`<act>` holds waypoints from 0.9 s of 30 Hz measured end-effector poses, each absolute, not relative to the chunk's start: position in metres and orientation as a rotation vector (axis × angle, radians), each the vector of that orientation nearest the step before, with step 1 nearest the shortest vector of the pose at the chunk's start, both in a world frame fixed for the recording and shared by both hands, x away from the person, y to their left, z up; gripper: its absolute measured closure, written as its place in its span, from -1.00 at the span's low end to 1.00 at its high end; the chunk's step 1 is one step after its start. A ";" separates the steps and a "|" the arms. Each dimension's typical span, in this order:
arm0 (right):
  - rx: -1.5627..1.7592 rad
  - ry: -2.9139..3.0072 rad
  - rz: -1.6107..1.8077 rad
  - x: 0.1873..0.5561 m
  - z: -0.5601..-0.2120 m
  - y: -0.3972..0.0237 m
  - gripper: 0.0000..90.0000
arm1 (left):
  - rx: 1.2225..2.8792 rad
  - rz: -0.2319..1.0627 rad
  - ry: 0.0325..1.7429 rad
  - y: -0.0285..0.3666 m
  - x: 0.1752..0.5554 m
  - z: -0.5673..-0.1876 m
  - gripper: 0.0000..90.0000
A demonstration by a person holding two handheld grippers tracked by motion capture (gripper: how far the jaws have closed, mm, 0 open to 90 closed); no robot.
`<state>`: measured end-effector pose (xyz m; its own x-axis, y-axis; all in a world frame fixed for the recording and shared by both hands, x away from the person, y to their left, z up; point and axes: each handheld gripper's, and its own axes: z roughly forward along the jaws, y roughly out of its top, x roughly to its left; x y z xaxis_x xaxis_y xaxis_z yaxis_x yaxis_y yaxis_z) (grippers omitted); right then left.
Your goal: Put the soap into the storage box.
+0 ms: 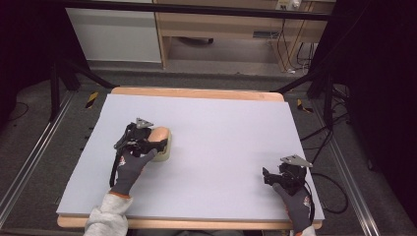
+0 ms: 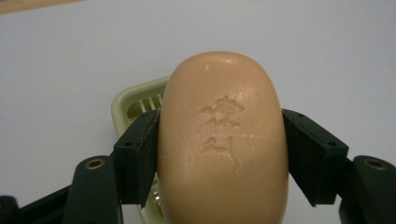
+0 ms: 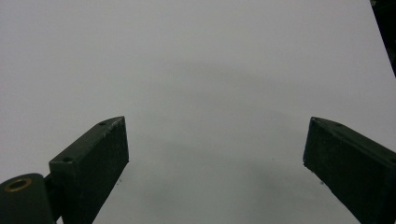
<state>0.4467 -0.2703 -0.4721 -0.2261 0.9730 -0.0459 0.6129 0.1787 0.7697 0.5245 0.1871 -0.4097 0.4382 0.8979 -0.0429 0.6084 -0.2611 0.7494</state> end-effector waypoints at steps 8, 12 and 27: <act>1.484 1.915 0.860 0.447 -0.472 -0.270 -0.84 | 1.984 0.535 1.289 0.187 0.537 -0.417 -0.29; 1.480 1.916 0.859 0.448 -0.472 -0.270 -0.84 | 1.986 0.538 1.295 0.187 0.541 -0.419 -0.29; 1.485 1.918 0.851 0.449 -0.473 -0.269 -0.84 | 2.000 0.538 1.320 0.190 0.549 -0.430 -0.29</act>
<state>0.4486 -0.2689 -0.4729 -0.2268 0.9726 -0.0512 0.6145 0.1837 0.7673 0.5491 0.1898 -0.4301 0.4025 0.9151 -0.0241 0.6377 -0.2614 0.7246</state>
